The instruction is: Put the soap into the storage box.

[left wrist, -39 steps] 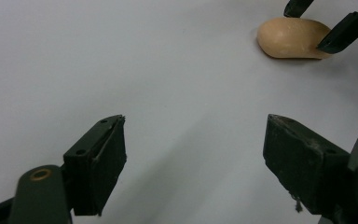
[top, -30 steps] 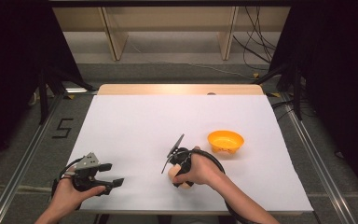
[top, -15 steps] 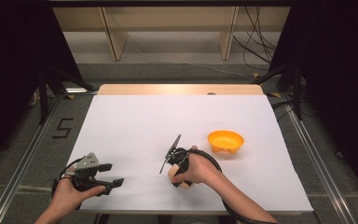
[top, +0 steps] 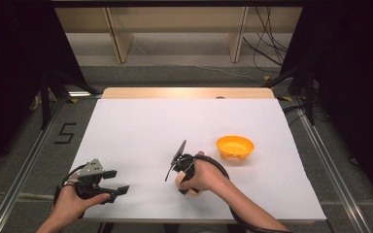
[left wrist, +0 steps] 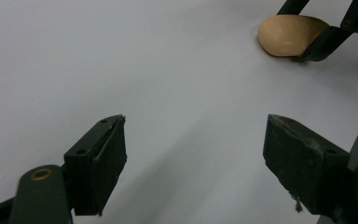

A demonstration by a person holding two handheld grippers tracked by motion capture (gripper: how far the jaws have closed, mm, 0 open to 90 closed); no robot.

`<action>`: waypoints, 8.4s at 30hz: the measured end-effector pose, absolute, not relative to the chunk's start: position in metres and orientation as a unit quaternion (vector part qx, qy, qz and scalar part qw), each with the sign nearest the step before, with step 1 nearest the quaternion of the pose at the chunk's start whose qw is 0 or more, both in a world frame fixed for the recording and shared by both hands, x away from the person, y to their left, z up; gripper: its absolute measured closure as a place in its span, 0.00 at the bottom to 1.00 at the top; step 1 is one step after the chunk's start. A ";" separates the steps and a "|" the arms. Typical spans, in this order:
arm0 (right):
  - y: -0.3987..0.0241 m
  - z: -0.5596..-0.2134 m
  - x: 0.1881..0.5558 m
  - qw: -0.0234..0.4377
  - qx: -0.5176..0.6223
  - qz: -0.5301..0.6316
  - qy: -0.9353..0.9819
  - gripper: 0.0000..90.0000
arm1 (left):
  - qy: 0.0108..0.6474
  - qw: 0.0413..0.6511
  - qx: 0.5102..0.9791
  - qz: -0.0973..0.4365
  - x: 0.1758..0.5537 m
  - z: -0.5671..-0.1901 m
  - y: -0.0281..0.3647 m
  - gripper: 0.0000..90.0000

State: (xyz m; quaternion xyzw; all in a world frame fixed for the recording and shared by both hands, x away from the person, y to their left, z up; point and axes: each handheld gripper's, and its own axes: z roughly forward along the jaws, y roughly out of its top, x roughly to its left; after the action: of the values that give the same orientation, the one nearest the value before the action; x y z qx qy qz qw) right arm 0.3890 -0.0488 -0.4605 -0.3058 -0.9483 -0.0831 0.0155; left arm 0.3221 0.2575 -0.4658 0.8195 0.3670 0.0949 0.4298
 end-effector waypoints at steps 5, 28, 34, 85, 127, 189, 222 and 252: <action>-0.051 -0.460 0.391 0.013 -0.302 -0.073 -0.950 0.36 | 0.368 0.429 0.819 0.096 0.322 -0.465 0.258 0.23; -0.054 -0.461 0.388 0.010 -0.298 -0.086 -0.951 0.37 | 0.371 0.435 0.815 0.095 0.322 -0.466 0.258 0.23; -0.059 -0.459 0.386 0.007 -0.296 -0.101 -0.950 0.37 | 0.377 0.435 0.813 0.091 0.321 -0.466 0.257 0.23; -0.099 -0.440 0.368 -0.058 -0.324 -0.224 -0.917 0.37 | 0.371 0.432 0.816 0.094 0.322 -0.466 0.257 0.23; -0.138 -0.426 0.362 -0.076 -0.370 -0.239 -0.895 0.37 | 0.371 0.429 0.818 0.095 0.322 -0.466 0.258 0.23; -0.207 -0.417 0.354 -0.109 -0.430 -0.240 -0.863 0.37 | 0.377 0.433 0.813 0.095 0.322 -0.467 0.254 0.23; -0.230 -0.407 0.357 -0.141 -0.438 -0.247 -0.853 0.37 | 0.372 0.440 0.811 0.100 0.322 -0.466 0.256 0.23; -0.239 -0.394 0.364 -0.149 -0.465 -0.252 -0.836 0.37 | 0.377 0.447 0.804 0.106 0.322 -0.463 0.258 0.23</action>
State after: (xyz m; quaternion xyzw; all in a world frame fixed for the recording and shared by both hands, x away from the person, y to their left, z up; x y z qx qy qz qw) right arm 0.3640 -0.2395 -0.3941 -0.4649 -0.8357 -0.2515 -0.1487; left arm 0.3217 0.2576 -0.4630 0.8044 0.3773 0.1058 0.4465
